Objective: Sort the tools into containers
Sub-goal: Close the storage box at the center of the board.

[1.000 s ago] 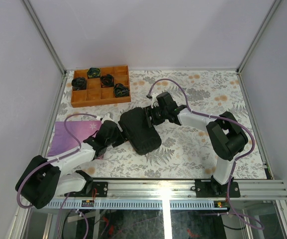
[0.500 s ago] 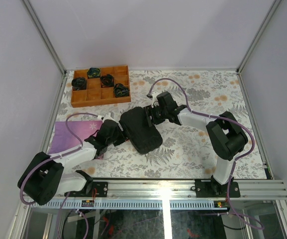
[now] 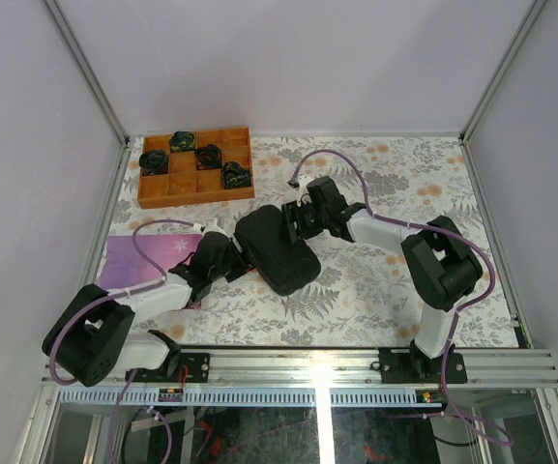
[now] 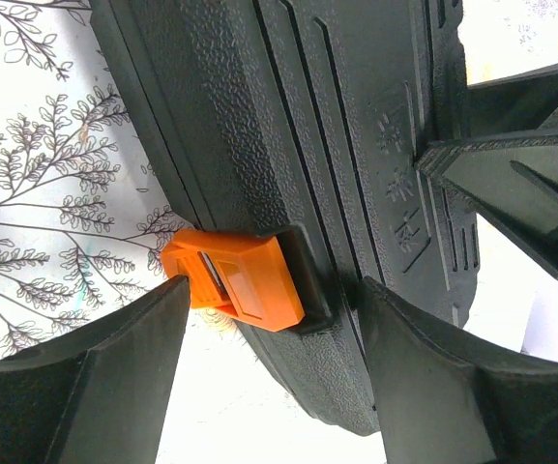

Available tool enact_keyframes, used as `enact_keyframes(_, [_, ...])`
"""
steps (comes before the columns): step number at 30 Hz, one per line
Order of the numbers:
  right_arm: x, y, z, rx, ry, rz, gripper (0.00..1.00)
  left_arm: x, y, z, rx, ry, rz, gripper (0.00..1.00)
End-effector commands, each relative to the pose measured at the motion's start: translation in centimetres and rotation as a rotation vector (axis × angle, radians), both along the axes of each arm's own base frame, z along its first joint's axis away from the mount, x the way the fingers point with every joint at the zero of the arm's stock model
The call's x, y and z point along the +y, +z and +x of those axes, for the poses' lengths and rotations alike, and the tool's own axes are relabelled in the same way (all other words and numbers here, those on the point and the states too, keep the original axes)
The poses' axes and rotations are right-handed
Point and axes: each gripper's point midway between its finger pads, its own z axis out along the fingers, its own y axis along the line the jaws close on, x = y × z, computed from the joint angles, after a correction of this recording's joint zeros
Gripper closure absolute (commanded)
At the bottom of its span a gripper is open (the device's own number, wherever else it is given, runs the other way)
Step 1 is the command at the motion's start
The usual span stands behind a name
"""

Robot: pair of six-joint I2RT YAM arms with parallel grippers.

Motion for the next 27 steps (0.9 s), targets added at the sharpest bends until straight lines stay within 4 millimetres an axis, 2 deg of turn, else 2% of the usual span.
enact_keyframes(1, [-3.5, -8.4, -9.3, 0.35, 0.085, -0.222, 0.38, 1.1, -3.7, -1.1, 0.082, 0.022, 0.077, 0.32])
enact_keyframes(14, [-3.1, -8.1, -10.5, 0.372, 0.093, -0.186, 0.38, 1.1, -4.6, -1.0, 0.102, 0.039, 0.074, 0.31])
enact_keyframes(27, [-2.7, -7.9, -12.1, 0.401, 0.1, -0.157, 0.38, 0.9, -5.6, -0.7, 0.116, 0.067, 0.028, 0.25])
